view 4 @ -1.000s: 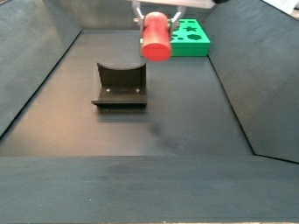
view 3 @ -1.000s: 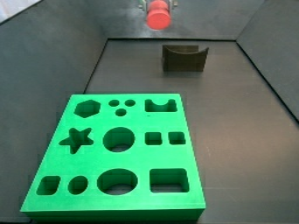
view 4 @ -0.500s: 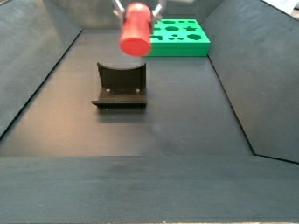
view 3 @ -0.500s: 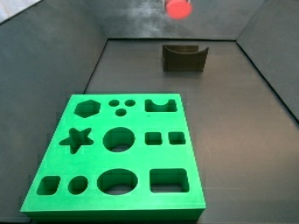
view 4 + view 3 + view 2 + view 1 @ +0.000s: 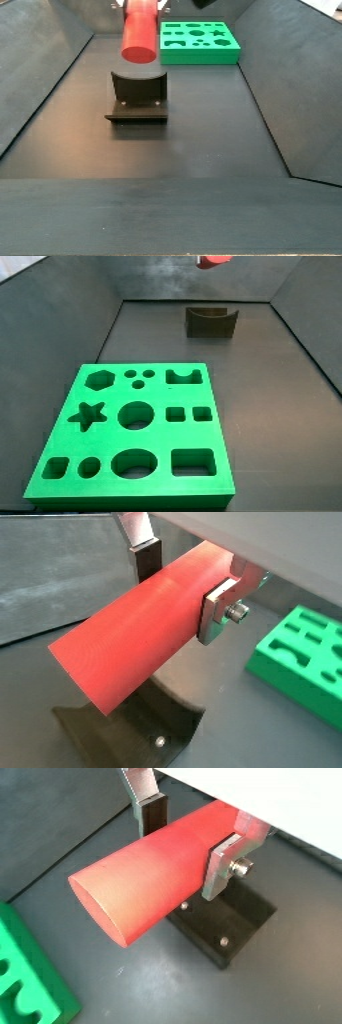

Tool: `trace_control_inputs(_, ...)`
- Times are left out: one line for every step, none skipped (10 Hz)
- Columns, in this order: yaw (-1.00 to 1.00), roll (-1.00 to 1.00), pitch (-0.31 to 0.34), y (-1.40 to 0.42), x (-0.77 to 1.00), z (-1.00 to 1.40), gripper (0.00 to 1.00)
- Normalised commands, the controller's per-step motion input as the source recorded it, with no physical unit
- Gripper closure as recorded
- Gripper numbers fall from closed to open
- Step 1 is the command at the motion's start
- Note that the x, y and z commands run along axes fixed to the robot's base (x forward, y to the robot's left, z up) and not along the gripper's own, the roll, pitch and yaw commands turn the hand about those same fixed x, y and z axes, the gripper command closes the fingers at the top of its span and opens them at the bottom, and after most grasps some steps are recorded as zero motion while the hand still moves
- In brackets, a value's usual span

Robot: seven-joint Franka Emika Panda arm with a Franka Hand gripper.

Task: Pick up the oval object. Move up. Place the oval object on the fixture. Regrasp the oval object. Move to above the board. Insert the oval object.
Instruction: Place the oval object on the fixture.

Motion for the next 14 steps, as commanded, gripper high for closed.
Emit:
trace_control_inputs(-0.07,-1.0,0.16,0.05,0.21,-0.01,1.0)
trace_control_inputs(-0.1,-1.0,0.174,0.05,0.12,-0.01,1.0)
trace_control_inputs(-0.13,-0.88,0.151,0.05,0.07,-0.01,1.0)
trace_control_inputs(-0.14,-0.71,0.115,0.05,0.07,-0.01,1.0)
trace_control_inputs(-0.14,-0.53,0.096,0.04,0.08,-0.02,1.0)
trace_control_inputs(-0.13,-0.36,0.081,0.04,0.08,-0.02,1.0)
trace_control_inputs(-0.12,-0.22,0.058,0.03,0.08,-0.01,1.0)
trace_control_inputs(-0.06,-1.0,0.239,0.13,0.13,-1.0,1.0)
trace_control_inputs(-0.08,-1.0,0.224,0.14,0.13,-1.0,1.0)
trace_control_inputs(-0.12,-1.0,0.25,0.14,0.15,-1.0,1.0)
trace_control_inputs(-0.16,-0.8,0.221,0.14,0.17,-1.0,1.0)
trace_control_inputs(-0.18,-0.69,0.197,0.14,0.18,-1.0,1.0)
trace_control_inputs(-0.21,-0.48,0.144,0.14,0.19,-1.0,1.0)
trace_control_inputs(-0.22,-0.32,0.109,0.15,0.19,-1.0,1.0)
